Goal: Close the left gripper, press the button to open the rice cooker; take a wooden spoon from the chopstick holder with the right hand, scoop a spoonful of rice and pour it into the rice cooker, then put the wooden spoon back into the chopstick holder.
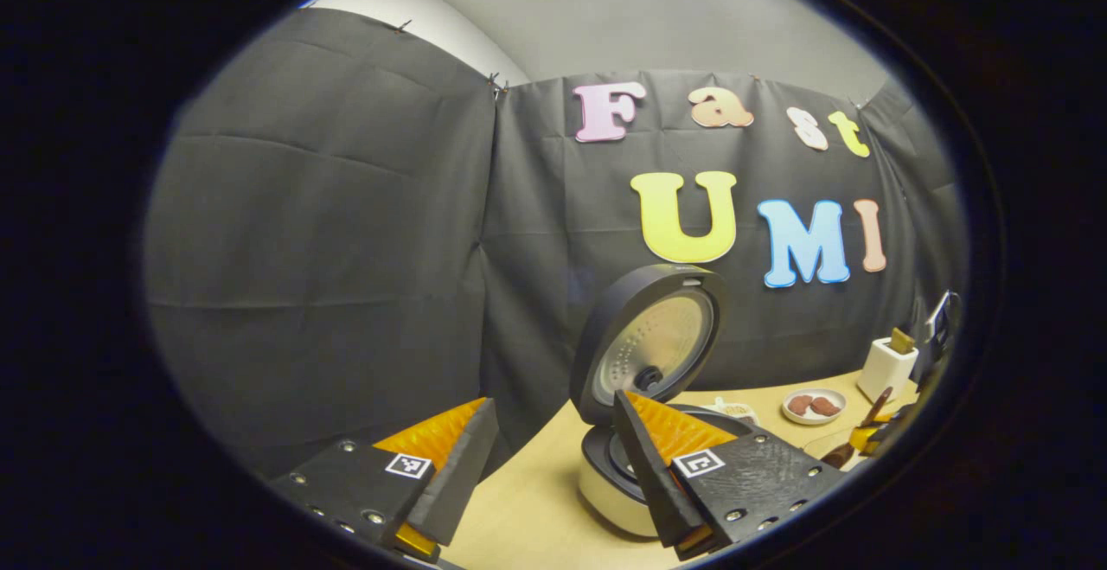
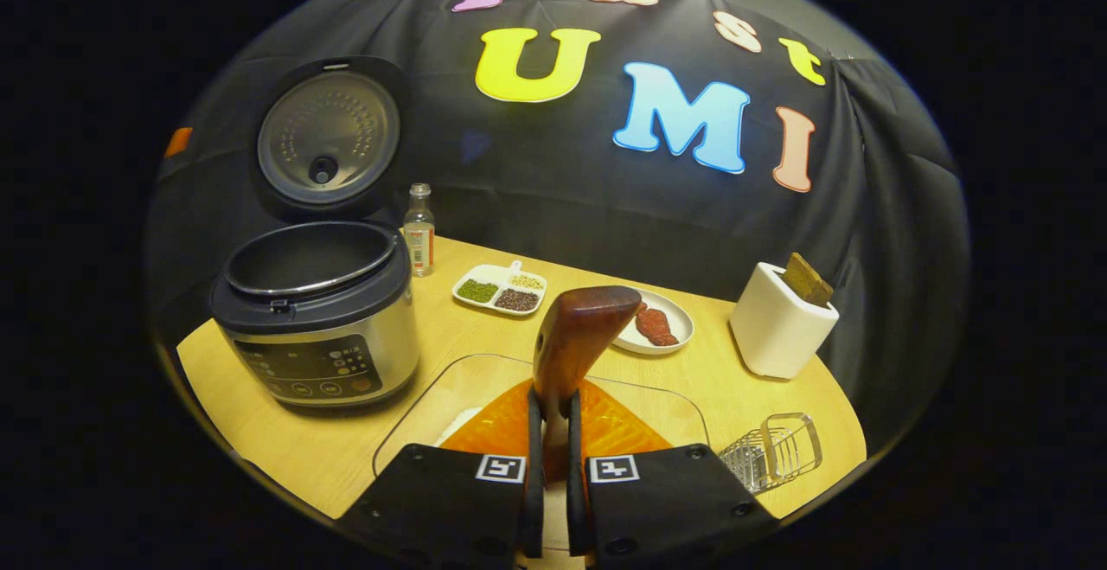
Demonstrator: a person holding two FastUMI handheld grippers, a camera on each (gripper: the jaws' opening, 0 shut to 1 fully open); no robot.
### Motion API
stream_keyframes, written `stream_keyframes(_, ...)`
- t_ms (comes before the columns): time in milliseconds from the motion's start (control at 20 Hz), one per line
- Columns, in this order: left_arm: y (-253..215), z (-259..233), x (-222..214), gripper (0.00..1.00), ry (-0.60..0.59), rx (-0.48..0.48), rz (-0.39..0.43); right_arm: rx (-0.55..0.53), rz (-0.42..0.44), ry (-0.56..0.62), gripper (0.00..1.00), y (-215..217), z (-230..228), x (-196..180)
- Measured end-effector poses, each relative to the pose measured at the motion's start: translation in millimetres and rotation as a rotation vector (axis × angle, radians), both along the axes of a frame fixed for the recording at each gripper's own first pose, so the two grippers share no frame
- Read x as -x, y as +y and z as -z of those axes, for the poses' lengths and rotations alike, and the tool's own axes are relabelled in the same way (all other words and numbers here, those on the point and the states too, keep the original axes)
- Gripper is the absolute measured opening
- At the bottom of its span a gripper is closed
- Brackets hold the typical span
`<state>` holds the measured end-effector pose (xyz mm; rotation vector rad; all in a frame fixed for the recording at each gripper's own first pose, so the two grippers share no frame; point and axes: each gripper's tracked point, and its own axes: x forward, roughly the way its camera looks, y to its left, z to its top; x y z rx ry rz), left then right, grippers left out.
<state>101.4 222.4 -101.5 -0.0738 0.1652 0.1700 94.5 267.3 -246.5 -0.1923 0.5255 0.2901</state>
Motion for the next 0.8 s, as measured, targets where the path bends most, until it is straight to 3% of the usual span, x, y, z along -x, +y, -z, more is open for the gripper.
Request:
stream_keyframes(350, -6.5, -5.4, 5.3, 0.85, -0.010, -0.003, 0.001, -0.256, 0.042, 0.144, 0.13, 10.8, 3.5, 14.5)
stream_keyframes(550, -11.0, -11.4, 9.0, 0.85, -0.018, -0.005, 0.001, -0.487, 0.170, 0.261, 0.13, -7.4, 6.2, 10.7)
stream_keyframes(650, -15.0, -16.0, 10.0, 0.85, -0.022, -0.009, 0.004, -0.579, 0.240, 0.306, 0.10, -20.9, 9.8, 7.5)
stream_keyframes(800, -20.4, -18.2, 10.7, 0.85, -0.017, -0.014, 0.009, -0.691, 0.318, 0.352, 0.12, -35.3, 12.9, 7.3)
